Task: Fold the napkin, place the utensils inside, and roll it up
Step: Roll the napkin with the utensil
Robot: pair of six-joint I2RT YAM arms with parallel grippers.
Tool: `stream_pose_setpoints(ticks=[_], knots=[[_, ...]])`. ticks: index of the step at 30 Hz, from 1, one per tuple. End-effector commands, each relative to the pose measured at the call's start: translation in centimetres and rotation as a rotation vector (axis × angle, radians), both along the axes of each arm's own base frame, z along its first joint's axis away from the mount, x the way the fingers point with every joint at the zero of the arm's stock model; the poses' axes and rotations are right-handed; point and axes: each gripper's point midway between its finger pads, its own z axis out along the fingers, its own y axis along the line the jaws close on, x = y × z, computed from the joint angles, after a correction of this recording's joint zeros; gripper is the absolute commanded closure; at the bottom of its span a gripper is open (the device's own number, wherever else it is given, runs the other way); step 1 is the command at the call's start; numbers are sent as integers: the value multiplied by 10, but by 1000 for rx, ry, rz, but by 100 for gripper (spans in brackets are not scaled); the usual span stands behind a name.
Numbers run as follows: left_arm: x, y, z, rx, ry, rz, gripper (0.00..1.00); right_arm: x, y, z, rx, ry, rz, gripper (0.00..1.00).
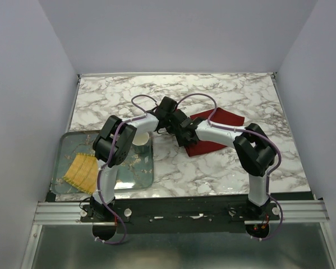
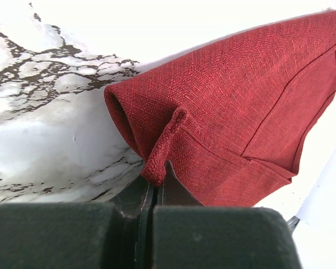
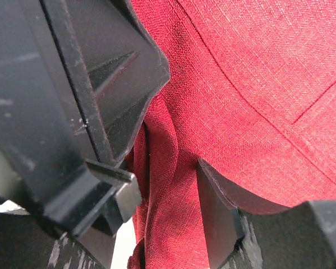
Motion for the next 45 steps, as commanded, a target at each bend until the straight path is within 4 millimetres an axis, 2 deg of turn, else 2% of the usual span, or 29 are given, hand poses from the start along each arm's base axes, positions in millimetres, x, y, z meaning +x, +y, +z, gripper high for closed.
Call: stream_pose_setpoints(ticks=[1, 6, 9, 13, 18, 22, 25, 29, 36, 40, 45], knots=[[-7, -3, 9, -49, 13, -13, 100, -18, 6, -31, -12, 83, 6, 38], [-13, 0, 5, -70, 26, -9, 100, -31, -6, -52, -52, 137, -20, 38], [-12, 3, 5, -71, 24, -9, 100, -32, -4, -49, -31, 126, 10, 38], [-10, 2, 8, -84, 21, -15, 100, -27, 12, -24, 58, 92, 60, 38], [-11, 2, 13, -89, 18, -11, 100, -12, 7, 6, 34, 5, 32, 38], [-10, 2, 16, -108, 20, -3, 100, -4, 20, 32, 62, -28, 87, 39], [-10, 0, 18, -128, 29, -2, 100, -3, 25, 40, 100, -44, 95, 39], [-8, 0, 22, -139, 23, -1, 100, -5, 29, 37, 135, -43, 103, 39], [-12, -2, 24, -185, 50, 13, 100, -15, 28, 3, 63, 1, 105, 40], [-14, -2, 21, -200, 67, 24, 100, -16, 10, -7, -5, -25, 38, 41], [-19, -6, 22, -253, 101, 38, 100, -13, -2, -16, -85, -60, 0, 43]])
